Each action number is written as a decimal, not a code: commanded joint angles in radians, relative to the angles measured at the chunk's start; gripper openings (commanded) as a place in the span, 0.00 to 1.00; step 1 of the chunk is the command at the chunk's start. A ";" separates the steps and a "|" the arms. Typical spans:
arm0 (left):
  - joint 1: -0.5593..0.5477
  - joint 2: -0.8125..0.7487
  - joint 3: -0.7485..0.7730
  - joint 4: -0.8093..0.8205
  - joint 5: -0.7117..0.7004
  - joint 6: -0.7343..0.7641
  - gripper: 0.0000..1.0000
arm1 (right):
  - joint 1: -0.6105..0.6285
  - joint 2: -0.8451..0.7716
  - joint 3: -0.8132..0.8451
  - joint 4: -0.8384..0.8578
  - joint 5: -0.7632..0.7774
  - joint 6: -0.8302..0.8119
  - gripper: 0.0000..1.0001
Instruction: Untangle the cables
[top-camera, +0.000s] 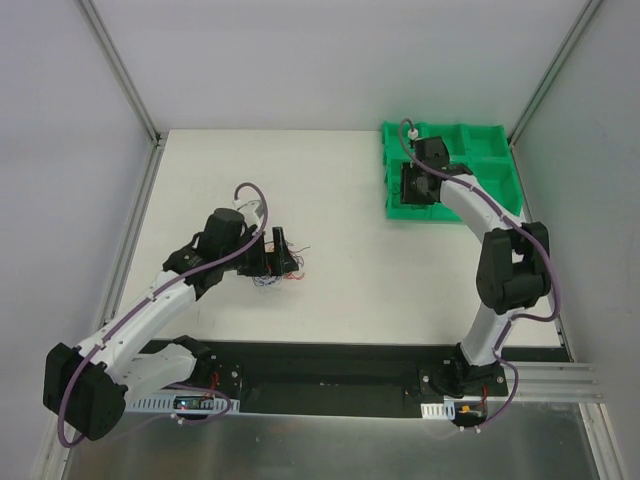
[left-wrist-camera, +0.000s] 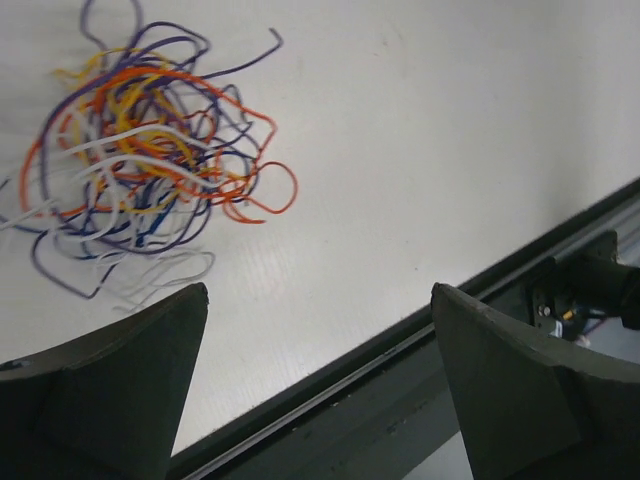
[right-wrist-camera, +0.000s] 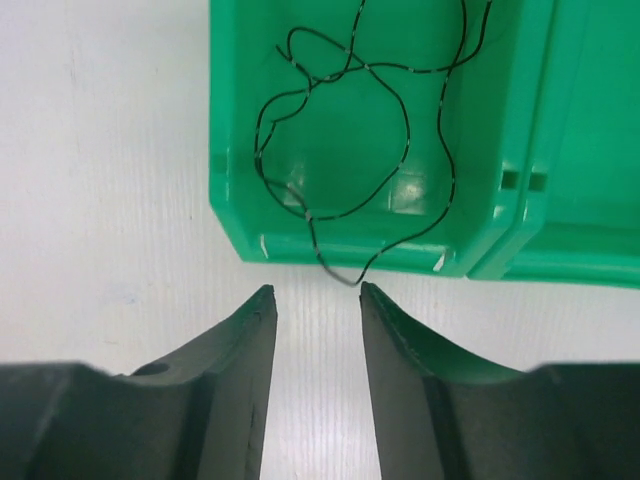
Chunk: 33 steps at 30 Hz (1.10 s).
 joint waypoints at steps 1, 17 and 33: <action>0.024 -0.110 -0.070 -0.044 -0.278 -0.143 0.95 | 0.150 -0.163 -0.034 -0.012 0.204 -0.064 0.46; 0.428 -0.101 -0.089 -0.038 -0.022 -0.306 0.97 | 0.624 -0.085 -0.192 0.425 -0.270 0.260 0.56; 0.523 0.091 -0.176 0.235 0.019 -0.694 0.71 | 0.713 0.038 -0.126 0.349 -0.031 0.140 0.53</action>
